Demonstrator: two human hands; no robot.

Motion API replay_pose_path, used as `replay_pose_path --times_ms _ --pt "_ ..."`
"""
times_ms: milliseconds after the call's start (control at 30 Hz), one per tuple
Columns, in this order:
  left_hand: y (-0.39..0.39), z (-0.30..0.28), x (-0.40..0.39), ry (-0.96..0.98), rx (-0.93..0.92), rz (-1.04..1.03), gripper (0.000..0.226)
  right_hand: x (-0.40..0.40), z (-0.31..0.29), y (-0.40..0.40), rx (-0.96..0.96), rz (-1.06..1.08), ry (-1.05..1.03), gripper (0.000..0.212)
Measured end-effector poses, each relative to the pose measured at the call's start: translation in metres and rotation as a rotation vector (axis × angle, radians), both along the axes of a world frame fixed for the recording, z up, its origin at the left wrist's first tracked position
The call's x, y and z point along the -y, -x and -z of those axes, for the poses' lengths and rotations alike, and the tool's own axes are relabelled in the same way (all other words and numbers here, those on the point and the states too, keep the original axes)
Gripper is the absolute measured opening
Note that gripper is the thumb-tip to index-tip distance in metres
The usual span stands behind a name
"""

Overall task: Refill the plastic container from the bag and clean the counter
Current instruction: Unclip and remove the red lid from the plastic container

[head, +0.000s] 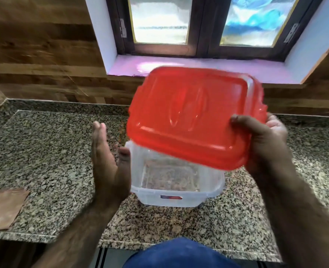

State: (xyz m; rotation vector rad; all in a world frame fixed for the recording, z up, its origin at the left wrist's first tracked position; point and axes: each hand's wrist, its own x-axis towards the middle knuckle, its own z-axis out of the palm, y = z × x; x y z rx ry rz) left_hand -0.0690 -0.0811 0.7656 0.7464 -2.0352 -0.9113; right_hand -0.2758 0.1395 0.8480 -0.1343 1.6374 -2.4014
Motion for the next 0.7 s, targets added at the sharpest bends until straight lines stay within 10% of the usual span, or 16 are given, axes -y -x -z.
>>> replay_pose_path --times_ms 233,400,700 --pt "0.039 0.002 -0.043 0.462 0.475 0.629 0.083 -0.032 0.012 0.042 -0.476 0.384 -0.16 0.069" --pt "0.061 0.024 -0.062 0.742 0.977 0.806 0.076 -0.066 0.05 0.06 -0.952 0.433 -0.643 0.048" --pt "0.065 0.03 -0.064 0.735 0.996 0.797 0.056 -0.108 0.204 0.089 -1.252 0.174 -1.106 0.03"
